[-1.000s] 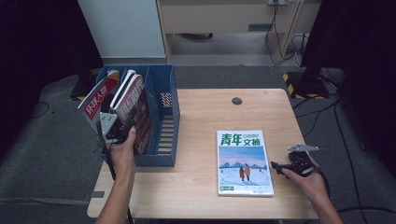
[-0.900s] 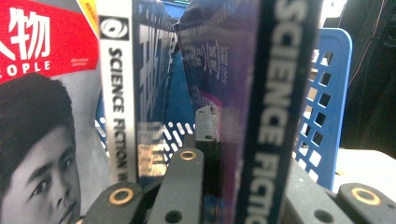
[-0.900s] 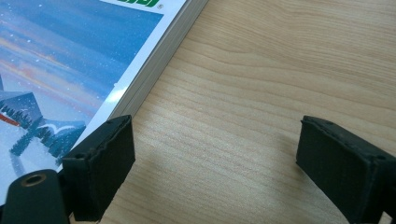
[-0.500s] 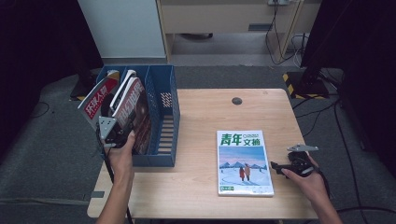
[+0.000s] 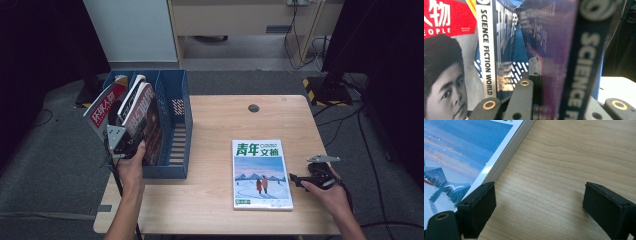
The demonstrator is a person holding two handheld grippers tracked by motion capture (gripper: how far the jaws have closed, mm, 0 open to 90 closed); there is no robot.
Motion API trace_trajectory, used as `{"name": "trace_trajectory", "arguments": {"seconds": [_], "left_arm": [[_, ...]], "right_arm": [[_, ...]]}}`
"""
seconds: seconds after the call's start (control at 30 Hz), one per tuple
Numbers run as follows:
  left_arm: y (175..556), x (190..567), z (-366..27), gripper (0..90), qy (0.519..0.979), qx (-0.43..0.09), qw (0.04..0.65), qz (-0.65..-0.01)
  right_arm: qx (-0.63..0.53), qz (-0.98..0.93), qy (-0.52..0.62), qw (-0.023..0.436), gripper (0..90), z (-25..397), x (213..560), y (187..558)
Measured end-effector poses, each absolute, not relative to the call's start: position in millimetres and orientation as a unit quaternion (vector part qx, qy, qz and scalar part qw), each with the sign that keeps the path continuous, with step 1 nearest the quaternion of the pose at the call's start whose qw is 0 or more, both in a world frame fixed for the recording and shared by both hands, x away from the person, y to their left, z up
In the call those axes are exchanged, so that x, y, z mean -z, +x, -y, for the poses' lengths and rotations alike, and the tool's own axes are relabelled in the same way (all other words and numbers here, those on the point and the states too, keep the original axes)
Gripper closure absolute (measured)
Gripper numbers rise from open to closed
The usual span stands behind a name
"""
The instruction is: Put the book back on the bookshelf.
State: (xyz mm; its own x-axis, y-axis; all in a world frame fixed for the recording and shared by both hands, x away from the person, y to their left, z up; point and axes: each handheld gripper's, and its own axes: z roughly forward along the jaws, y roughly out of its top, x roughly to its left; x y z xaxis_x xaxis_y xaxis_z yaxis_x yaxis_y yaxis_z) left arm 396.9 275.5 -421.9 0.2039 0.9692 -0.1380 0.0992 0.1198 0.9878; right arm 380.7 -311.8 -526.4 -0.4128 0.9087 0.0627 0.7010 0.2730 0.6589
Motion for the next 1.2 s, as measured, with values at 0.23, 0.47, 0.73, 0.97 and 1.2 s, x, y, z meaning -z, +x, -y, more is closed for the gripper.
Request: {"name": "trace_trajectory", "arguments": {"seconds": [0.23,0.47,0.73,0.97,1.2], "left_arm": [[395.2,419.5,-276.9,83.8,0.544,-0.379,0.551,-0.506],[389.6,420.1,-280.9,81.9,0.54,-0.37,0.559,-0.509],[381.4,424.0,-281.0,78.2,0.544,-0.37,0.555,-0.51],[376.3,428.8,-280.7,78.4,0.551,-0.364,0.54,-0.523],[377.6,429.5,-281.7,83.6,0.56,-0.363,0.534,-0.519]], "right_arm": [[-0.313,-0.781,0.514,0.169,11.7,312.3,526.4,381.0],[-0.313,-0.78,0.515,0.167,11.6,311.4,526.4,380.6],[-0.312,-0.781,0.513,0.168,11.6,311.5,526.6,381.0],[-0.312,-0.782,0.514,0.167,11.5,311.3,526.5,380.9],[-0.313,-0.783,0.511,0.169,11.5,311.0,526.4,380.9]]}}
